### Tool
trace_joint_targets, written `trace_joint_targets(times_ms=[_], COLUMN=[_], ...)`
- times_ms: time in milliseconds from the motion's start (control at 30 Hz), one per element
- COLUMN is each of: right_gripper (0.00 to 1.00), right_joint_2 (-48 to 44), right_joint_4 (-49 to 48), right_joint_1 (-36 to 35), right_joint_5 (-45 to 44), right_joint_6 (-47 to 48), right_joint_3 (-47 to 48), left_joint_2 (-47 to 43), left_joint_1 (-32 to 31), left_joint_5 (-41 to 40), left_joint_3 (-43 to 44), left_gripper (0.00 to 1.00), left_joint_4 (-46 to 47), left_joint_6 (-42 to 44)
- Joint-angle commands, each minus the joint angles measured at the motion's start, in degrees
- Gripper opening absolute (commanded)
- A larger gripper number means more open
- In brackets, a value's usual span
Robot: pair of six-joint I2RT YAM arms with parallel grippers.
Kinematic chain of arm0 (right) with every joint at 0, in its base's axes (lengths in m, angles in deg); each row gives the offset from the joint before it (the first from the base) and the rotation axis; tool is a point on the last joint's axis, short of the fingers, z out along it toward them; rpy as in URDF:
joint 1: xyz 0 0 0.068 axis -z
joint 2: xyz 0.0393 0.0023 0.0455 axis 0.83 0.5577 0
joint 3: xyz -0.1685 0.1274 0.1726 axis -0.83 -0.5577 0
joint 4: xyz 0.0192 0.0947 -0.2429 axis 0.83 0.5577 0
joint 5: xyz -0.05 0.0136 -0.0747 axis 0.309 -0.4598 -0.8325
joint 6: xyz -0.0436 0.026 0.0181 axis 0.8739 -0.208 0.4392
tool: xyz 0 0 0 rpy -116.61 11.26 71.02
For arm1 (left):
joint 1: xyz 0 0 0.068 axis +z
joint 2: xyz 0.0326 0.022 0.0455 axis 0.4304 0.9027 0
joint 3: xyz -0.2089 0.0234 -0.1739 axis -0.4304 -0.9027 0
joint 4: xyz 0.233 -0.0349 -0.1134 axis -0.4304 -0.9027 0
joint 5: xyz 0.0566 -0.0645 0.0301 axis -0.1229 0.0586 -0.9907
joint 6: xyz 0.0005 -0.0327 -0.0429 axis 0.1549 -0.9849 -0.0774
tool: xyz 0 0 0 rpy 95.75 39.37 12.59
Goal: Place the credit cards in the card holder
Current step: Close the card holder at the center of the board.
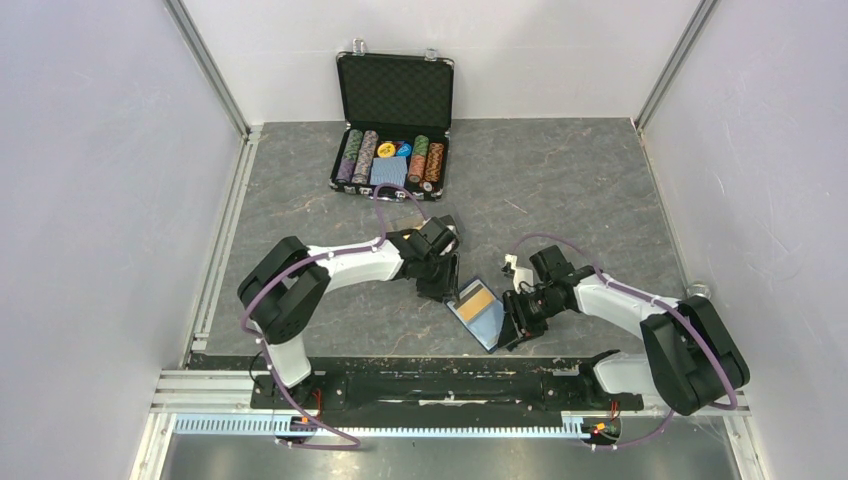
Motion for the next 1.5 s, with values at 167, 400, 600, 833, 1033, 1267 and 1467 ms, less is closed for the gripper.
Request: trace_joint_targets(times_ms=[167, 400, 600, 833, 1033, 1267, 1467], right_gripper=[0.37, 0.38, 0.39, 0.4, 0.43, 0.5, 0.52], right_joint_2=[1.6, 3.2, 4.5, 6.0, 6.0, 5.0, 6.0], right_joint_4=[3.1, 3.1, 3.1, 2.8, 3.5, 4.8, 2.5], right_joint_1=[0.2, 0.2, 0.1, 0.1, 0.1, 0.1, 0.1], right_joint_5=[-11.9, -12.4, -12.6, -12.7, -12.7, -13.5, -13.0], right_joint_6=[2.3, 2.6, 2.9, 3.1, 3.2, 3.6, 3.2], right_joint_3=[-1.8, 0.1, 1.5, 3.1, 5.5, 7.8, 6.2], left_joint_2=[1.1, -3.4, -6.1, -3.8, -4.2, -10.8, -15.7], left_joint_1=[1.1, 1.1, 1.0, 0.2, -0.1, 0.0, -0.4], left_joint_5=[10.0, 16.2, 18.7, 18.2, 11.8, -1.5, -4.0], left_joint_3=[-0.5, -3.6, -5.0, -3.1, -2.1, -3.1, -4.8], left_gripper=[0.53, 0.41, 0.36, 0.3, 0.02, 0.02, 0.02], left_joint_4=[12.0, 18.0, 20.0, 17.2, 10.8, 1.6, -0.3], left_joint_6=[2.7, 2.2, 2.2, 4.1, 5.5, 4.0, 4.3])
